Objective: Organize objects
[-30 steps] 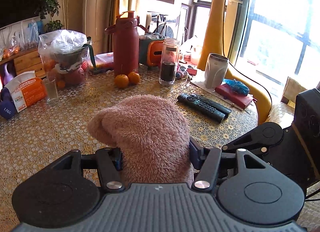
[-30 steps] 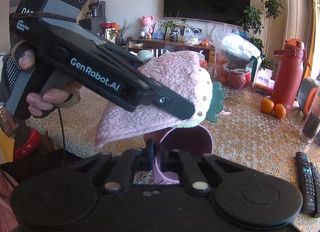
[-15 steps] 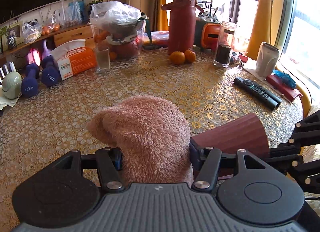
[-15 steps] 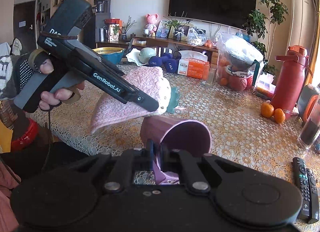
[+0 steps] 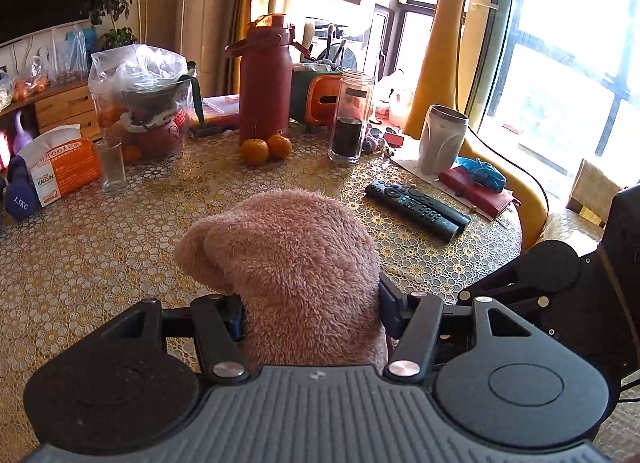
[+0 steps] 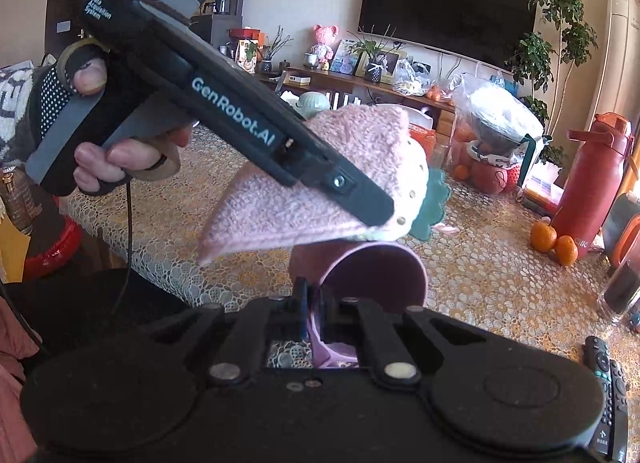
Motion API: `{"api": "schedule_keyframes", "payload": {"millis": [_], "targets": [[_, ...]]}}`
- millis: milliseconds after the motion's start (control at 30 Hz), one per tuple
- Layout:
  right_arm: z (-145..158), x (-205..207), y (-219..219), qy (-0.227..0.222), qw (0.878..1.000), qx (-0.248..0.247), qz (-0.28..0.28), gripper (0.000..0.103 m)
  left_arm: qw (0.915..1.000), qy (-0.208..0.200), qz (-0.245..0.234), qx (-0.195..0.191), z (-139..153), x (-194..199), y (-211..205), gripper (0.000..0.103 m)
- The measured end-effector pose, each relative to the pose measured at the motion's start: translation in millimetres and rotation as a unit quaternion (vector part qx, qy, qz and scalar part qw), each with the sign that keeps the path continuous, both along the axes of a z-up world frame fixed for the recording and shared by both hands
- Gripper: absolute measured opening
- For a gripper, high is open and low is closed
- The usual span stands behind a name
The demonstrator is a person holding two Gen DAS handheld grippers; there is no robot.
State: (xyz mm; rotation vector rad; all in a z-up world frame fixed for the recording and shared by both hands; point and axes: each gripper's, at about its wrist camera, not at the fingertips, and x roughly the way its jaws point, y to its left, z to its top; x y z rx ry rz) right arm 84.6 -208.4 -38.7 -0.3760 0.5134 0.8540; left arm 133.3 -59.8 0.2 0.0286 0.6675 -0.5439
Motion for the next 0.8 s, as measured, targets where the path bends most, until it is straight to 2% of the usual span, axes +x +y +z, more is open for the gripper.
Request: {"api": "schedule_keyframes", "payload": {"millis": [267,467,600,700,767,800], "targets": [[-1,3,-3,0.008,1.000,0.001,-0.002,0.005,0.9989,0.013,0.045,0.004,-15,7,18,0.059],[0,10,-10,0.031,0.998,0.026,-0.037,0.009,0.9977,0.021,0.064,-0.005,-22,7,24,0.060],[1,19,-19,0.059,0.994,0.060,-0.070,0.014,0.9975,0.022,0.067,-0.009,-23,5,25,0.060],[4,30,-29,0.097,0.985,0.108,-0.097,0.018,0.9974,0.023,0.068,-0.011,-24,-1,27,0.060],[5,37,-36,0.121,0.976,0.138,-0.115,0.018,0.9973,0.026,0.068,-0.011,-24,-6,29,0.060],[4,40,-39,0.133,0.972,0.152,-0.120,0.014,0.9972,0.026,0.070,-0.010,-24,-8,30,0.060]]}}
